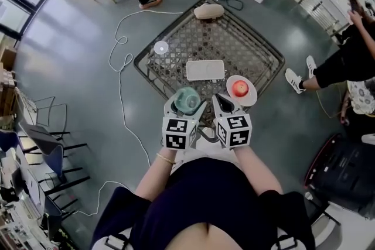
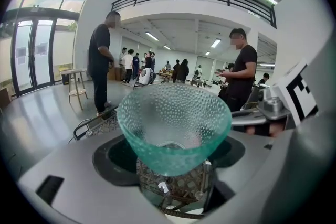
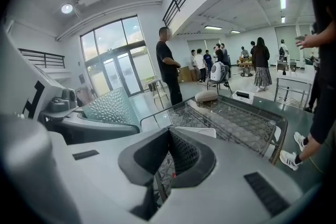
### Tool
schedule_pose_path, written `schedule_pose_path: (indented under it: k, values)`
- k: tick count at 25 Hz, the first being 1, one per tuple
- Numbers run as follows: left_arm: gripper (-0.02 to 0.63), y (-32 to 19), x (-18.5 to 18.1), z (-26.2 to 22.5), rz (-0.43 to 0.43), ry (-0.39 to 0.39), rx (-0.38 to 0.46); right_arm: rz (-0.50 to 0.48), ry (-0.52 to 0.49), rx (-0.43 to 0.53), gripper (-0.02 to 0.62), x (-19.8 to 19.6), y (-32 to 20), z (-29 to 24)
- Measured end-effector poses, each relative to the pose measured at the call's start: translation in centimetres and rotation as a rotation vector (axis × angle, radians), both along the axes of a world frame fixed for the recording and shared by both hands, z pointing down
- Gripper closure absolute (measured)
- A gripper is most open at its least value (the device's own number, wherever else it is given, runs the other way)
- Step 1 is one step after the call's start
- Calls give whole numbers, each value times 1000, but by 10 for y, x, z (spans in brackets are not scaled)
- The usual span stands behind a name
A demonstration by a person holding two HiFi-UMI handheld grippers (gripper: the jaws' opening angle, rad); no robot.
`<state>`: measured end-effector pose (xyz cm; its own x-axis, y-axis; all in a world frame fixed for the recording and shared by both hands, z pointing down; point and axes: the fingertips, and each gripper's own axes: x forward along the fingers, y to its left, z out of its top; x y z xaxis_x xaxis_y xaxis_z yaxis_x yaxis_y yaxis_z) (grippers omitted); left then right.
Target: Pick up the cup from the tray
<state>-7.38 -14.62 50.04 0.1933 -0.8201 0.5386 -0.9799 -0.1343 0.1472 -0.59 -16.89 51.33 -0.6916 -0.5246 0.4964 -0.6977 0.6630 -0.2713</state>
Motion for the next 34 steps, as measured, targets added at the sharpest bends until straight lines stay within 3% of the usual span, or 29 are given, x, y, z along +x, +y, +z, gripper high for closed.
schedule_pose_path:
  k: [34]
  values:
    - [233, 4, -2, -6, 12, -12, 17, 31, 10, 35, 588, 5, 2, -9]
